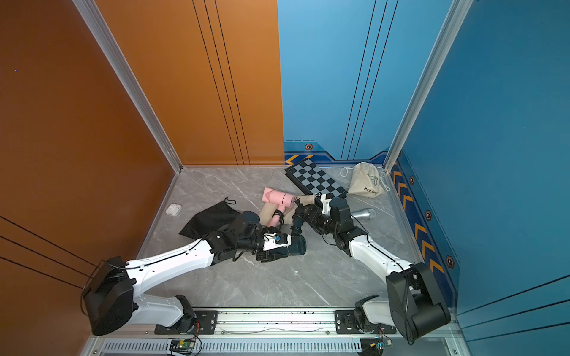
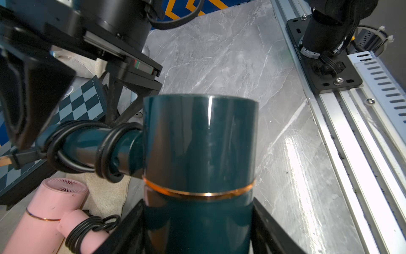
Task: Pack away hair dryers
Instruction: Fold the hair dryer.
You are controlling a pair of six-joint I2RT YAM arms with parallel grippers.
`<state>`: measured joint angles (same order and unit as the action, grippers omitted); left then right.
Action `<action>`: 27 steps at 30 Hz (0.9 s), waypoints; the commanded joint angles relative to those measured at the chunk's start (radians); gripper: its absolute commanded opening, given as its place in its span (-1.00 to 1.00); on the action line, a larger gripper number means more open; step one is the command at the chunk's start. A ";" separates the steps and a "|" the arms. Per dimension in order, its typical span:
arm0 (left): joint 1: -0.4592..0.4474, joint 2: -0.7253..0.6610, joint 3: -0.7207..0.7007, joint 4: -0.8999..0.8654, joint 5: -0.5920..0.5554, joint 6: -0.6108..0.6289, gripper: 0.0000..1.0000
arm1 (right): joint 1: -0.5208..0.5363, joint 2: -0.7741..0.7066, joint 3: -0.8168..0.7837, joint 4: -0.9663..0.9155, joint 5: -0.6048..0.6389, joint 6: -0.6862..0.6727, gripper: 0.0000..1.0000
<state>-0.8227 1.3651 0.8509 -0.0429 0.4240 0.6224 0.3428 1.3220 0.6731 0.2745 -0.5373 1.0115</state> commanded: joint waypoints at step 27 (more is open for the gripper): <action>-0.001 0.047 0.025 0.120 -0.069 0.109 0.36 | 0.061 0.110 0.197 -0.230 0.037 0.009 -0.67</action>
<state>-0.8177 1.3956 0.8528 0.0212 0.4210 0.6544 0.4107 1.4422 0.8207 0.1085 -0.5274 0.9840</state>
